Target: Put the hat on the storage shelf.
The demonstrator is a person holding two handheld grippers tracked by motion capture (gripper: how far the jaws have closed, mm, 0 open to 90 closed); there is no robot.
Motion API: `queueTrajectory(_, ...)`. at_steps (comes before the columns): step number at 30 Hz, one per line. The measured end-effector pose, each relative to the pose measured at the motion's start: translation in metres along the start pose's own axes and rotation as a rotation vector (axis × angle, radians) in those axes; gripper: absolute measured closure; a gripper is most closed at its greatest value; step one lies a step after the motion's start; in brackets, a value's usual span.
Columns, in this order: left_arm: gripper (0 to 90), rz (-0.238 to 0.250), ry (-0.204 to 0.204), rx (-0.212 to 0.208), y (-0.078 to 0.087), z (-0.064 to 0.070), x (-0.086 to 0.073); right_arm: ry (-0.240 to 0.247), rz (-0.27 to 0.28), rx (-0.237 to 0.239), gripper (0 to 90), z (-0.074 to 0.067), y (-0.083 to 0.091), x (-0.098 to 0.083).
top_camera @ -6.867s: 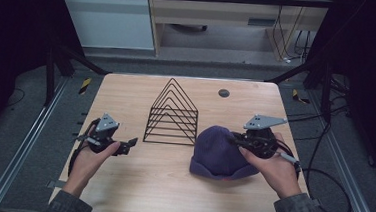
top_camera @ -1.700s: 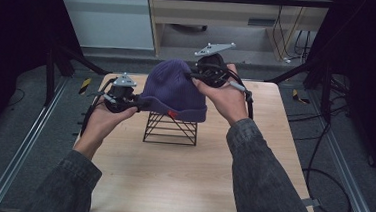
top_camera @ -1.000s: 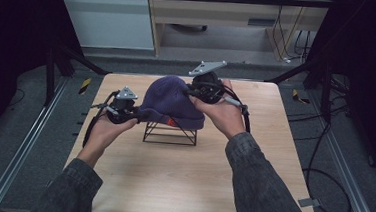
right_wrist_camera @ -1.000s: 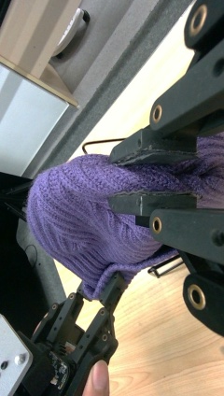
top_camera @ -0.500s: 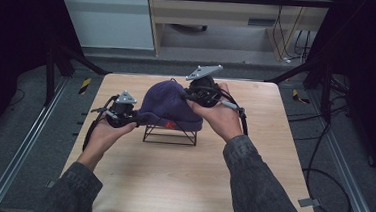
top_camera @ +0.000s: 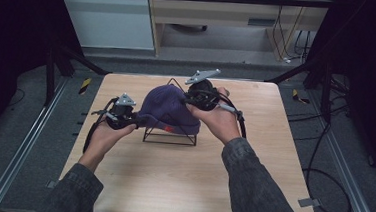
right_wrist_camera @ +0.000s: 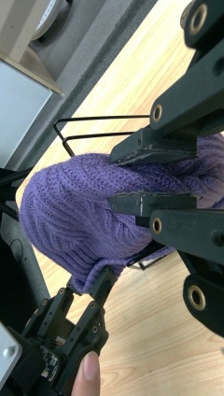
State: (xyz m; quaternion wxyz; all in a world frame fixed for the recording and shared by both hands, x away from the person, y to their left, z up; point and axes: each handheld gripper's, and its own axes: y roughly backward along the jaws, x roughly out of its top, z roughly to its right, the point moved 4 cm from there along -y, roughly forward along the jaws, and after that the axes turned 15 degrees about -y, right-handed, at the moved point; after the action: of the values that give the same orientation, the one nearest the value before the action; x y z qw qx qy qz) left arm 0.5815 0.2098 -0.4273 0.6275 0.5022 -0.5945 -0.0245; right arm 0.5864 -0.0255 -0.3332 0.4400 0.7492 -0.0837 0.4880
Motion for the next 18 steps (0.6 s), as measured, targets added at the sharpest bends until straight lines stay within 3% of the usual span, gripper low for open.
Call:
queueTrajectory(3,63.9,0.019,0.025,0.001,-0.002,0.001,-0.002,-0.007,-0.001,0.007,77.4,0.000,-0.001,-0.001)
queueTrajectory(18,63.0,-0.002,0.038,-0.009,-0.011,0.003,-0.012,-0.020,-0.023,0.010,77.6,0.001,-0.009,-0.009)
